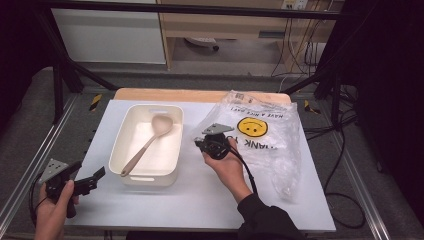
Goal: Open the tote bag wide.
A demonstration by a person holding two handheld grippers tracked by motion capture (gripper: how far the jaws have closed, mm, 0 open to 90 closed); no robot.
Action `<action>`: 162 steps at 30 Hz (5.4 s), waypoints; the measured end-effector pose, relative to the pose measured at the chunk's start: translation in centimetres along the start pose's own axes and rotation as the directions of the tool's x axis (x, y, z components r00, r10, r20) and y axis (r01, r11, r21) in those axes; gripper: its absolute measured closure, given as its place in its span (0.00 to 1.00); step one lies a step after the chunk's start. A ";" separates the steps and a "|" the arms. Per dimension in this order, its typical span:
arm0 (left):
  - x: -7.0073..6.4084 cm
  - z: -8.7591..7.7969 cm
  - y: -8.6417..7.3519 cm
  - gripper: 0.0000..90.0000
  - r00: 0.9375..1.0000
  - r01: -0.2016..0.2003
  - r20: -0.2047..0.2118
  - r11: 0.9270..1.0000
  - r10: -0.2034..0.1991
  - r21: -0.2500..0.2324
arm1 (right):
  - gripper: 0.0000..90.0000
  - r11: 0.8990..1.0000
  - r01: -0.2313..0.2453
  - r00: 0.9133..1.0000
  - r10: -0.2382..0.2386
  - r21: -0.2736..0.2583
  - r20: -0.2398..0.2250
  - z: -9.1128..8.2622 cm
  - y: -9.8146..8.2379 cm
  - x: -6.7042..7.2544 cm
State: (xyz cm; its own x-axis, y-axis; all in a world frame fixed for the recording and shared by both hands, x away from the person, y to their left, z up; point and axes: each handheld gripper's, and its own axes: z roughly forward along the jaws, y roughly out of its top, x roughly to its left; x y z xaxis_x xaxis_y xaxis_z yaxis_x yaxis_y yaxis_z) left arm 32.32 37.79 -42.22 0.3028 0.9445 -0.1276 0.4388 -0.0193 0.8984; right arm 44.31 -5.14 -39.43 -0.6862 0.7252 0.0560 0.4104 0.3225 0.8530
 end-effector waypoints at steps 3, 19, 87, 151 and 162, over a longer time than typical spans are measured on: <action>0.0 0.0 0.0 0.07 1.000 0.000 0.003 1.000 0.000 0.001 | 0.98 0.999 -0.023 1.000 0.024 -0.024 0.012 -0.2 1.2 -0.5; -0.1 0.2 0.0 0.07 1.000 0.000 0.008 1.000 0.000 0.003 | 0.98 0.992 -0.058 0.997 0.063 -0.111 0.041 0.2 6.0 -1.1; 0.0 0.2 -0.1 0.07 1.000 -0.001 0.003 1.000 0.001 -0.003 | 0.10 0.997 -0.073 0.994 0.076 -0.035 0.085 -6.8 -0.1 -8.8; -0.2 0.4 -0.1 0.07 1.000 -0.007 0.007 1.000 0.007 0.016 | 0.43 0.980 0.002 0.997 -0.018 0.200 0.079 -2.7 -8.1 -12.0; -0.3 0.4 -0.1 0.07 1.000 -0.008 0.007 1.000 0.007 0.016 | 0.93 0.985 0.004 0.998 -0.015 0.173 0.059 -2.4 -7.9 -11.9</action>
State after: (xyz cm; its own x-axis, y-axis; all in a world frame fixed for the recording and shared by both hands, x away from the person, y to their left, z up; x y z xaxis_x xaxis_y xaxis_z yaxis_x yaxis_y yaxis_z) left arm 32.54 37.41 -42.50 0.3122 0.9419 -0.1240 0.4503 -0.0318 0.8923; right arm 47.76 -17.77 -45.63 -0.6556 0.7550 0.0129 0.5050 0.4257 0.7508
